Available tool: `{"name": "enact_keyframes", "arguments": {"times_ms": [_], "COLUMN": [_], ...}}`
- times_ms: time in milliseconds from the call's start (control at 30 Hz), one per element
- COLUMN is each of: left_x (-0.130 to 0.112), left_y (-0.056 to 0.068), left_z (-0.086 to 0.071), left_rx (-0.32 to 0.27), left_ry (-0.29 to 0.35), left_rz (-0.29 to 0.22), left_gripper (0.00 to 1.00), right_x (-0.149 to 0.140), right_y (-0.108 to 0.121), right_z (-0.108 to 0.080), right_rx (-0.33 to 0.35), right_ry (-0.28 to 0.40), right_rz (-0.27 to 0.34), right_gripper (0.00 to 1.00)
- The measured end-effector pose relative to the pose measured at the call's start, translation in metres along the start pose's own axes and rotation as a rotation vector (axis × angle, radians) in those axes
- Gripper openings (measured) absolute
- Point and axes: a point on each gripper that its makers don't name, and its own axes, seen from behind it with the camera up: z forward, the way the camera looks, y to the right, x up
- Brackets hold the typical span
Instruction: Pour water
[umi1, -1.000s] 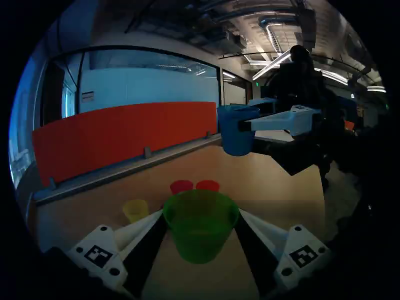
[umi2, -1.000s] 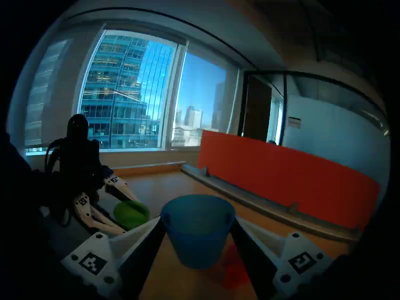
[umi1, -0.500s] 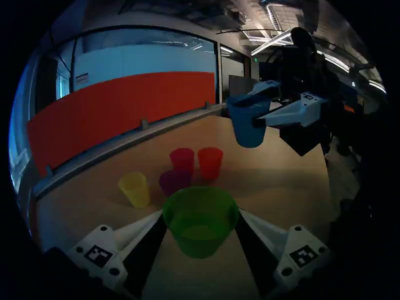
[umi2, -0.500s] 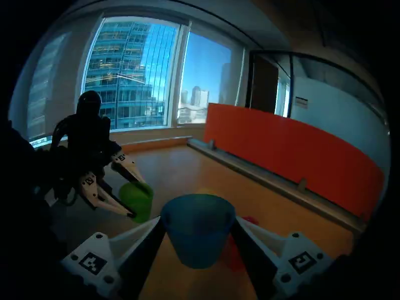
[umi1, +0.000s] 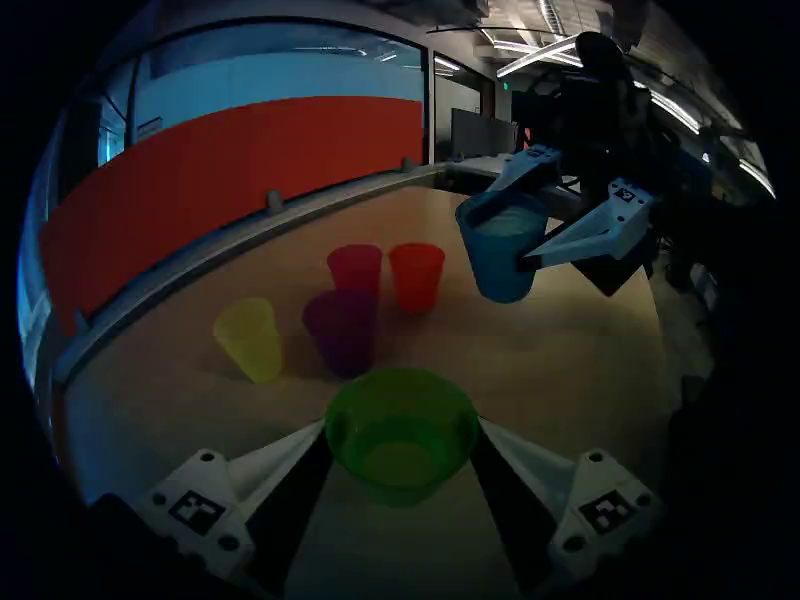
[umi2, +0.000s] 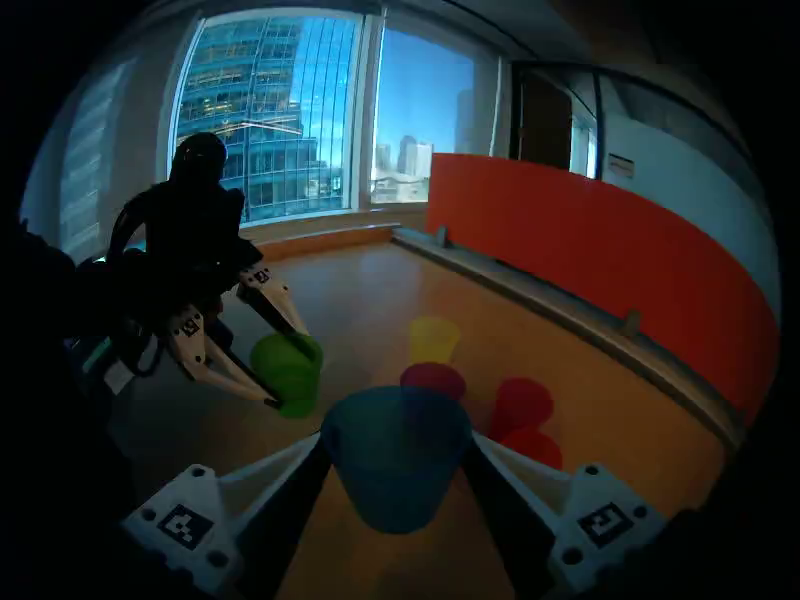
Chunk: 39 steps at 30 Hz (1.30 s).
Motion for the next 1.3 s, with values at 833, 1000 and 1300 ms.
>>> {"name": "enact_keyframes", "arguments": {"times_ms": [833, 1000, 1300], "left_x": [-0.032, -0.033, -0.037], "left_y": [0.0, -0.001, -0.001], "left_z": [0.029, 0.032, 0.032], "left_rx": [-0.049, -0.057, -0.061], "left_ry": [-0.105, -0.111, -0.106], "left_rz": [0.012, 0.011, 0.001], "left_gripper": [0.87, 0.87, 0.87], "right_x": [-0.067, -0.074, -0.084], "right_y": [-0.015, -0.014, -0.017], "right_z": [0.041, 0.044, 0.049], "right_rx": [0.078, 0.078, 0.081], "right_ry": [-0.137, -0.155, -0.171], "right_rz": [0.041, 0.031, 0.021], "right_gripper": [0.91, 0.91, 0.91]}}
